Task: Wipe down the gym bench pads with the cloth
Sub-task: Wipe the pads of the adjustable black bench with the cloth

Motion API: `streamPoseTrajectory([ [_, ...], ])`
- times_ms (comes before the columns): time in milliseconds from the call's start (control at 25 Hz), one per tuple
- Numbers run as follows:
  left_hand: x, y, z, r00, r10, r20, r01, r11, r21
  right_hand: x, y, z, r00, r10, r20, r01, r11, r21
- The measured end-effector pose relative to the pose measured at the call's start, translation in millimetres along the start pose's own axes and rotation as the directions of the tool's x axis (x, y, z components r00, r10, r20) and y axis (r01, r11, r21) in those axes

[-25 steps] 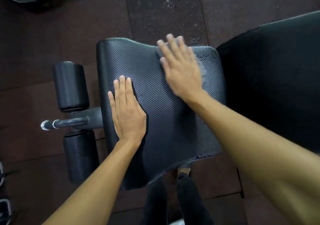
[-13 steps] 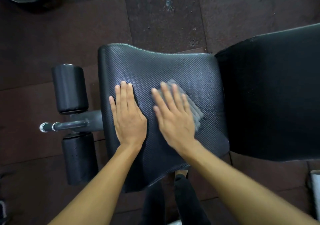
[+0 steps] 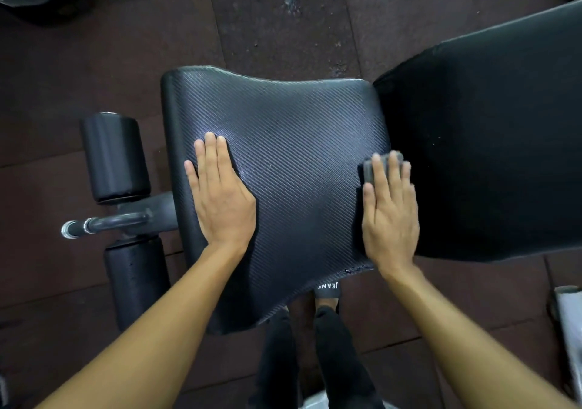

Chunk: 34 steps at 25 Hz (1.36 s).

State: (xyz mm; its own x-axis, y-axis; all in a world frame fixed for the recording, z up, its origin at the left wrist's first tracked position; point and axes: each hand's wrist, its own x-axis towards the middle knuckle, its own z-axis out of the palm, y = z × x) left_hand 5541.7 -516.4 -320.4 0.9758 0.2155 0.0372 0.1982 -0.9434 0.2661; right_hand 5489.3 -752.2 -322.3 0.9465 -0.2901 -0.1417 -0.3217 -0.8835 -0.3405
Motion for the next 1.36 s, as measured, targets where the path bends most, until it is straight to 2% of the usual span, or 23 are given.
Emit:
streamPoseTrajectory([
  [80, 1.3, -0.2, 0.4, 1.0, -0.005, -0.003, 0.005, 1.0, 0.005, -46.4, -1.9, 6.4, 0.999, 0.022, -0.045, -0.023, 0.999, -0.022],
  [160, 0.9, 0.4, 0.9, 1.0, -0.003, -0.004, 0.003, 1.0, 0.005, -80.1, -15.3, 18.8, 0.996, -0.028, -0.079, 0.024, 0.998, -0.054],
  [280, 0.6, 0.5, 2.0, 1.0, -0.005, -0.009, 0.005, 1.0, 0.012, -95.5, -36.9, 32.5, 0.989, -0.139, -0.056, 0.136, 0.989, -0.063],
  [520, 3.7, -1.4, -1.6, 0.999, -0.002, 0.042, 0.002, 1.0, 0.016, -67.1, -27.5, 26.4, 0.896, -0.441, -0.048, 0.439, 0.897, -0.047],
  [760, 1.5, 1.4, -8.1, 0.997, -0.008, 0.076, 0.008, 1.0, -0.011, 0.3, -44.2, 18.9, 0.8, -0.596, 0.069, 0.598, 0.802, 0.001],
  [840, -2.9, 0.4, -9.2, 0.997, -0.006, 0.077, 0.006, 1.0, -0.001, 5.6, -47.2, 18.2, 0.799, -0.596, 0.075, 0.6, 0.798, -0.051],
  [960, -17.3, 0.3, -10.1, 0.995, 0.028, 0.1, -0.033, 0.998, 0.049, -11.3, -38.5, 16.3, 0.864, -0.495, 0.096, 0.501, 0.863, -0.059],
  [1080, -23.6, -0.6, -9.1, 0.991, 0.041, 0.127, -0.051, 0.996, 0.074, -17.1, -35.3, 18.0, 0.872, -0.486, 0.06, 0.489, 0.87, -0.055],
  [1120, -22.8, -0.7, -9.8, 0.989, 0.036, 0.141, -0.048, 0.996, 0.077, -14.3, -37.2, 18.2, 0.878, -0.477, 0.04, 0.478, 0.878, -0.005],
  [1160, -21.5, -0.2, -12.5, 0.986, 0.032, 0.164, -0.045, 0.996, 0.072, -11.1, -41.3, 13.9, 0.9, -0.434, 0.045, 0.426, 0.895, 0.13],
  [1200, -19.6, 0.3, -16.6, 0.981, 0.032, 0.191, -0.044, 0.997, 0.057, -6.6, -44.5, 7.5, 0.929, -0.358, 0.088, 0.312, 0.89, 0.333],
  [1280, -16.5, 2.8, -32.4, 0.968, 0.027, 0.251, -0.027, 1.0, 0.0, 11.0, -47.5, -18.7, 0.937, -0.204, 0.283, -0.04, 0.743, 0.669],
  [1320, -15.5, 4.6, -43.6, 0.962, 0.021, 0.271, -0.013, 0.999, -0.033, 20.8, -48.4, -35.6, 0.891, -0.154, 0.427, -0.26, 0.598, 0.758],
  [1360, -15.3, 6.8, -59.0, 0.962, 0.01, 0.274, 0.008, 0.998, -0.063, 27.5, -51.3, -54.4, 0.807, -0.143, 0.574, -0.475, 0.42, 0.773],
])
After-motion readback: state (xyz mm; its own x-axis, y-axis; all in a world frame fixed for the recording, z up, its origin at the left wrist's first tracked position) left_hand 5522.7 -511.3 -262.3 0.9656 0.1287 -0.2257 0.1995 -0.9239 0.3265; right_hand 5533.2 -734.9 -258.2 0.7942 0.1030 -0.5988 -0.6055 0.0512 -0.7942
